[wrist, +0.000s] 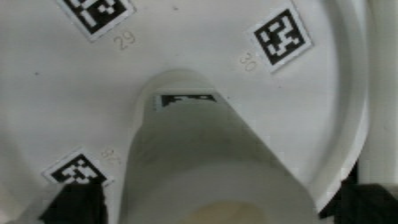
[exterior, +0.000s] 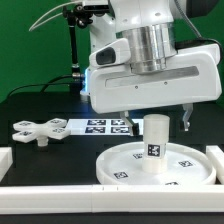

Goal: Assemble round table

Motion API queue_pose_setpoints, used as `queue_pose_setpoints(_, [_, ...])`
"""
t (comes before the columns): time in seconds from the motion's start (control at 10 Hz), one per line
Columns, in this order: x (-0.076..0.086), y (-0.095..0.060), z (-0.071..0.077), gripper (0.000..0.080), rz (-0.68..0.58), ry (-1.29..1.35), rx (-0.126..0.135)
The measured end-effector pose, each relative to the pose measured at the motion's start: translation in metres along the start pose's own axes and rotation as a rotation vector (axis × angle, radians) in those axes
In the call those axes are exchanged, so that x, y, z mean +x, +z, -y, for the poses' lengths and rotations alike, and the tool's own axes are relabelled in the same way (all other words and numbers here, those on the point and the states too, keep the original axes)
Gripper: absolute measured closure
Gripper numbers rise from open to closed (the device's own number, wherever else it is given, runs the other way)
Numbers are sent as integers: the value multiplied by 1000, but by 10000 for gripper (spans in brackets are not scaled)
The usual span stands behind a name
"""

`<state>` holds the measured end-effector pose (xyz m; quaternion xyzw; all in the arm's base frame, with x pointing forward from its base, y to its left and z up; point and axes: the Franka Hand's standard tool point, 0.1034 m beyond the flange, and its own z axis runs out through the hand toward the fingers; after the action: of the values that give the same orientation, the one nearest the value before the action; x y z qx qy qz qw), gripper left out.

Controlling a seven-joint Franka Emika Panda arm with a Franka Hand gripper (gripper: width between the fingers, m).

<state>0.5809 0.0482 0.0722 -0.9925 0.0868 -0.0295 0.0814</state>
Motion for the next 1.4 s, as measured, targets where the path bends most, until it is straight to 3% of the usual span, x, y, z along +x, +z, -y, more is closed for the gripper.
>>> queue_pose_setpoints(0.1, [1, 1, -1, 151, -22, -113, -7])
queue_pose_setpoints(0.4, [4, 1, 6, 151, -72, -493, -76])
queue_pose_setpoints(0.5, [4, 1, 7, 151, -67, -593, -88])
queue_pose_setpoints(0.9, [5, 1, 4, 151, -55, -832, -101])
queue_pose_setpoints(1.4, [2, 4, 0, 151, -20, -1287, -157])
